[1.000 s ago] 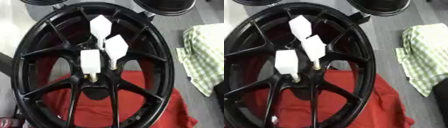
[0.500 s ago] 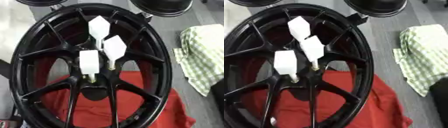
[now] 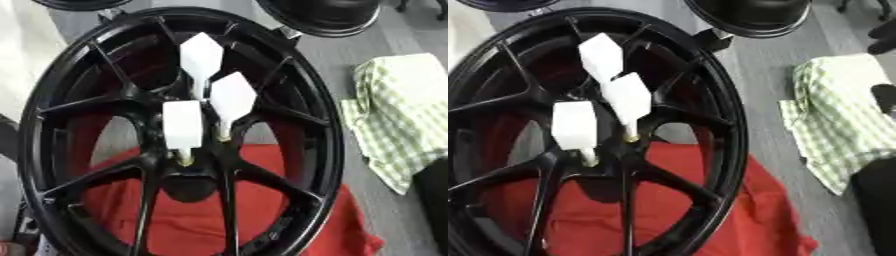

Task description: Pull the pin out of the wheel hub.

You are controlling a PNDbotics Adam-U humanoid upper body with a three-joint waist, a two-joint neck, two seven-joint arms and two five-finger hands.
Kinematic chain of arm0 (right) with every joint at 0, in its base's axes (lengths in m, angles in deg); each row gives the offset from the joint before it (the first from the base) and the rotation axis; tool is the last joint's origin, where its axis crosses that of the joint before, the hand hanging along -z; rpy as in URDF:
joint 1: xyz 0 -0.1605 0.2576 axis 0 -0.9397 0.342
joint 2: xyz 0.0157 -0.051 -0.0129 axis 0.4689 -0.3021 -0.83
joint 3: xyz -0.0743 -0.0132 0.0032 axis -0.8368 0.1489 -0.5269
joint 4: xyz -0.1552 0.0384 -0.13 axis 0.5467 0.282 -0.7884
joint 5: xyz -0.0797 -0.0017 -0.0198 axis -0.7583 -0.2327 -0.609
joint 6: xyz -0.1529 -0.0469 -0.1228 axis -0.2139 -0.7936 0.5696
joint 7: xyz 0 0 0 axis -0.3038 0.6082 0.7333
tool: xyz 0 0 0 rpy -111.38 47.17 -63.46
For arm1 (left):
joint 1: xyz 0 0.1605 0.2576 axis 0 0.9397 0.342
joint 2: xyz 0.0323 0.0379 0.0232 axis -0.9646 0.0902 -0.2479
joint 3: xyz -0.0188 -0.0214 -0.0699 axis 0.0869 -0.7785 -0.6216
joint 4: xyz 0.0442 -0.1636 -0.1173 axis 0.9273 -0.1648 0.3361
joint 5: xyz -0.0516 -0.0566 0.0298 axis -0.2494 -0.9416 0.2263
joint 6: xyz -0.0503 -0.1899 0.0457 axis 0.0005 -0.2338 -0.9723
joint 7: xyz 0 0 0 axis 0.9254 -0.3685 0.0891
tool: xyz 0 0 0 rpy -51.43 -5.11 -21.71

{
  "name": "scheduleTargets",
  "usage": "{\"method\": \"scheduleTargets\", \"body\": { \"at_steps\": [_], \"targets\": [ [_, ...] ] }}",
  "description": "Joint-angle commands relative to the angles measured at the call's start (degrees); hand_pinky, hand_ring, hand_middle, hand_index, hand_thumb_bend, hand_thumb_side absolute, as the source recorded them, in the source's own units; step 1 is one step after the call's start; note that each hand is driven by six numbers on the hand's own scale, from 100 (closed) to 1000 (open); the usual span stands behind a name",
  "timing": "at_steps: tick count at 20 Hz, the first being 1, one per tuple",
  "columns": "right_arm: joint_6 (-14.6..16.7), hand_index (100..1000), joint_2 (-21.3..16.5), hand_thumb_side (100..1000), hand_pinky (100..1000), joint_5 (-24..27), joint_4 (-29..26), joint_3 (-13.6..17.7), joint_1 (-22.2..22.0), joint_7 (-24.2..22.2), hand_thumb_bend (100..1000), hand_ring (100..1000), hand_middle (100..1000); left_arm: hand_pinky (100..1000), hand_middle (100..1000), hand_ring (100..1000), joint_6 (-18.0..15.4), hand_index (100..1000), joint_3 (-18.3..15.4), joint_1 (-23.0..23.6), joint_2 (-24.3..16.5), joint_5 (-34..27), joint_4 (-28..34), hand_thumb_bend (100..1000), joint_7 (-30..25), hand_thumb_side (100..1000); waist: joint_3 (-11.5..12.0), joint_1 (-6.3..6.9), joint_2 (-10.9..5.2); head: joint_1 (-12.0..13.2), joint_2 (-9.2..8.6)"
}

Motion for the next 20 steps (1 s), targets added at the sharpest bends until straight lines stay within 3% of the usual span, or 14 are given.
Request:
{"method": "scheduleTargets", "body": {
  "at_steps": [1, 4, 13, 20],
  "targets": [
    [0.2, 753, -4.5, 143, 837, -1.0, -0.7, -2.2, 2.1, -1.8, 216, 786, 645, 768, 657, 576, 0.0, 669, -0.2, -0.6, -1.8, 0.4, 1.1, 100, 0.1, 795, 0.1, -0.09, -1.02, -0.5, -0.84],
    [1.1, 752, -6.0, 115, 841, -1.3, -0.7, -4.9, 4.1, -4.5, 163, 787, 644, 768, 656, 576, 0.0, 669, -0.2, -0.8, -2.2, 0.4, 1.1, 100, 0.0, 793, 0.4, -0.42, -1.09, -0.9, -1.05],
    [-0.4, 753, -6.7, 212, 852, 3.9, -0.7, -12.0, 9.0, -14.2, 246, 796, 647, 770, 656, 576, 0.4, 667, 0.3, -1.2, -2.4, -0.1, 1.1, 100, -0.3, 792, 1.7, -0.99, -1.66, -2.3, -1.38],
    [-3.1, 755, -5.5, 222, 853, 7.6, -0.7, -14.4, 14.0, -15.8, 244, 800, 648, 771, 656, 576, 0.6, 667, 0.5, -1.2, -2.5, -0.3, 1.1, 100, -0.7, 792, 2.4, -1.28, -2.01, -2.9, -1.14]
  ]
}}
